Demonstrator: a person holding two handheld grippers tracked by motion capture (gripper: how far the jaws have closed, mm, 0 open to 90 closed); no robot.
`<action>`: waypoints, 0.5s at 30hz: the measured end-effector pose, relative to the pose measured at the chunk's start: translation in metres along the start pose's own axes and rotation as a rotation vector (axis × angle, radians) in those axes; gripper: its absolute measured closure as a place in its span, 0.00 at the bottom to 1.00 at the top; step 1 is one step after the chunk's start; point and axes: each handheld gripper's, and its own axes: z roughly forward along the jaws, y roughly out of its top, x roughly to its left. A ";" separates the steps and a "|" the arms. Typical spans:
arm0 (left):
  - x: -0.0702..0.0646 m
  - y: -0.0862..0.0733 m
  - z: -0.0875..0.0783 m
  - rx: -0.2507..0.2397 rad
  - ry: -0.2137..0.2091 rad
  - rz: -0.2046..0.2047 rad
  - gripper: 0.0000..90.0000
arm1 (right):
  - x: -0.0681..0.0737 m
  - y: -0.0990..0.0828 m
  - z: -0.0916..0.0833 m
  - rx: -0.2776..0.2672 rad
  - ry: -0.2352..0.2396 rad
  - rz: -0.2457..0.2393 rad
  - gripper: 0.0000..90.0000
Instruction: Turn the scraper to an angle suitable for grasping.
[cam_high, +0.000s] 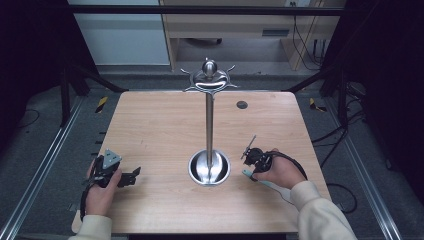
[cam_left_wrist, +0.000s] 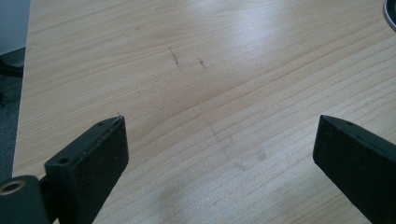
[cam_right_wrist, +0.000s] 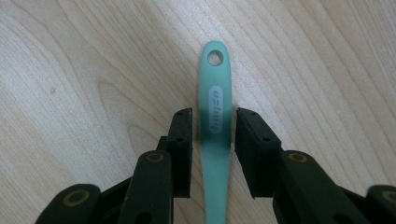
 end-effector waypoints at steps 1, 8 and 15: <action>0.000 0.000 0.000 0.000 0.000 0.000 0.04 | 0.000 0.000 0.000 -0.001 0.003 0.002 0.76; 0.000 0.000 0.000 -0.001 0.001 -0.001 0.04 | -0.001 0.003 0.001 0.018 0.006 0.005 0.77; 0.000 0.000 0.000 -0.001 -0.002 0.002 0.04 | -0.002 0.004 0.003 0.030 0.013 -0.002 0.78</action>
